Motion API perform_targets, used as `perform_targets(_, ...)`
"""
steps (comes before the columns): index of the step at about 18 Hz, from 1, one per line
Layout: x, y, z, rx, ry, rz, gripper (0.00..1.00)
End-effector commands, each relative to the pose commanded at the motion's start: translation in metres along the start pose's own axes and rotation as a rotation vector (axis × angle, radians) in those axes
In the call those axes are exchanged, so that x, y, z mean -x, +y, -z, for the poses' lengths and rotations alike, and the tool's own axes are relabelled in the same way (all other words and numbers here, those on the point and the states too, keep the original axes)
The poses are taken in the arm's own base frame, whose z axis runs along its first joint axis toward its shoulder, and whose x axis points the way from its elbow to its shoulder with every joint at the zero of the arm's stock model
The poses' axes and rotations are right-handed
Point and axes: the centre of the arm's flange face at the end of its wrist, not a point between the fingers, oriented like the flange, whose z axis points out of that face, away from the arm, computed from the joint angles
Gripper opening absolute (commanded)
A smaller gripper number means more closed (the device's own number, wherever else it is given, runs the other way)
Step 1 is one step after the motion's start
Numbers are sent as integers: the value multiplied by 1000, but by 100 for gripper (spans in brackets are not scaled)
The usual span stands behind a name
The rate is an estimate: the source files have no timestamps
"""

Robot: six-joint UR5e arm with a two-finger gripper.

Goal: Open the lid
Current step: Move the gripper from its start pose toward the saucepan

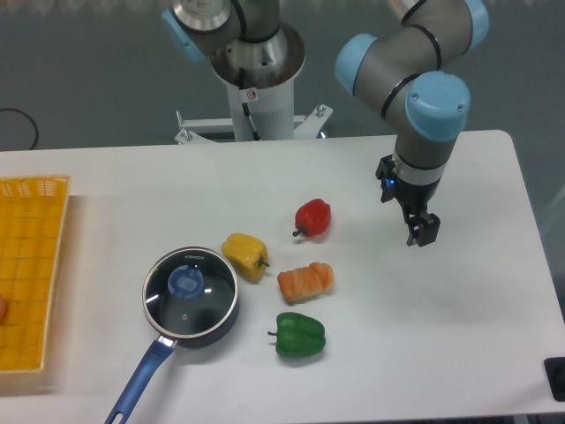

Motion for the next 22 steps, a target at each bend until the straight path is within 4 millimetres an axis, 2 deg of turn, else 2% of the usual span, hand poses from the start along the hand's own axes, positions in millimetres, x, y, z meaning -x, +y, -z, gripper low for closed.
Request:
perform_targets(4,1,1,3,19,-1,3,100)
perform_targets(13,-3,-10,13,15,-17,35,100)
perform_targets(18,-6,-38,18,-14,-19,94,100)
perform_targets(22,-16,-71,24,-17,-16,112,100)
